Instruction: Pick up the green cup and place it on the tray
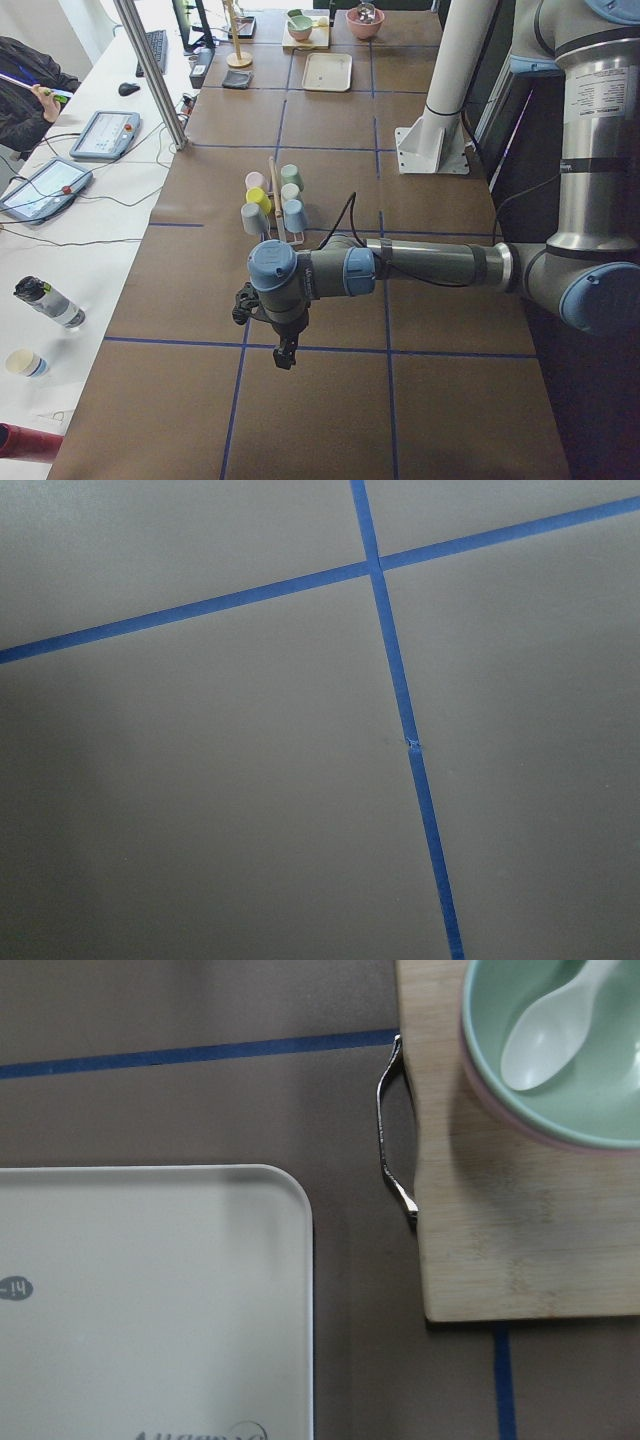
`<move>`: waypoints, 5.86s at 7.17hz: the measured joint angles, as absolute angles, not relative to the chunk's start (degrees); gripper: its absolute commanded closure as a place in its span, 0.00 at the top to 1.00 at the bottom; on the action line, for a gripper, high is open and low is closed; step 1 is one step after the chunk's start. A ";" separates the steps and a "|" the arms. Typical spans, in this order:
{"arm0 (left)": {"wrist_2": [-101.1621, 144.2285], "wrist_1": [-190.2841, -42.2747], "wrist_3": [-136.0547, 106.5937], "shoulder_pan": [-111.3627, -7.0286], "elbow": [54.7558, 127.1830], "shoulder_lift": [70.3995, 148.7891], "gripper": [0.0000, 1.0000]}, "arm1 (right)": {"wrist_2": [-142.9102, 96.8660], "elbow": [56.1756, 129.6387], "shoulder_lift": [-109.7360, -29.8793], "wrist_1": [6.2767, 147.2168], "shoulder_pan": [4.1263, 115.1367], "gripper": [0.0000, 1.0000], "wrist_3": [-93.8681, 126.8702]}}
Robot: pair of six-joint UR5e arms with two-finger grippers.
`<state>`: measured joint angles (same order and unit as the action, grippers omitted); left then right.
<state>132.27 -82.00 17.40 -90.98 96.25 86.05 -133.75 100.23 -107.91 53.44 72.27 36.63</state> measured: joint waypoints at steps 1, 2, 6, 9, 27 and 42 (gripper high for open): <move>132.25 -82.00 17.40 -90.97 96.20 86.05 1.00 | -131.61 97.27 -107.77 45.90 68.11 1.00 42.81; 132.22 -82.00 17.40 -90.97 96.17 86.04 1.00 | -129.04 95.55 -107.59 41.59 64.21 0.98 46.66; 132.19 -82.06 17.40 -90.97 96.15 86.10 1.00 | -124.60 90.89 -105.37 38.65 57.78 0.73 49.42; 132.19 -82.09 17.40 -90.97 96.15 86.13 1.00 | -124.64 89.27 -104.63 38.66 57.58 0.50 49.53; 132.28 -82.03 17.40 -90.97 96.85 86.13 1.00 | -132.22 104.92 -81.24 66.05 51.17 0.00 55.48; 132.28 -82.03 17.40 -90.97 96.94 86.13 1.00 | -109.68 100.09 -67.83 69.99 28.87 1.00 76.54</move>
<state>132.28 -82.03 17.40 -90.97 96.94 86.13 -109.68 100.09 -67.83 69.99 28.87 76.54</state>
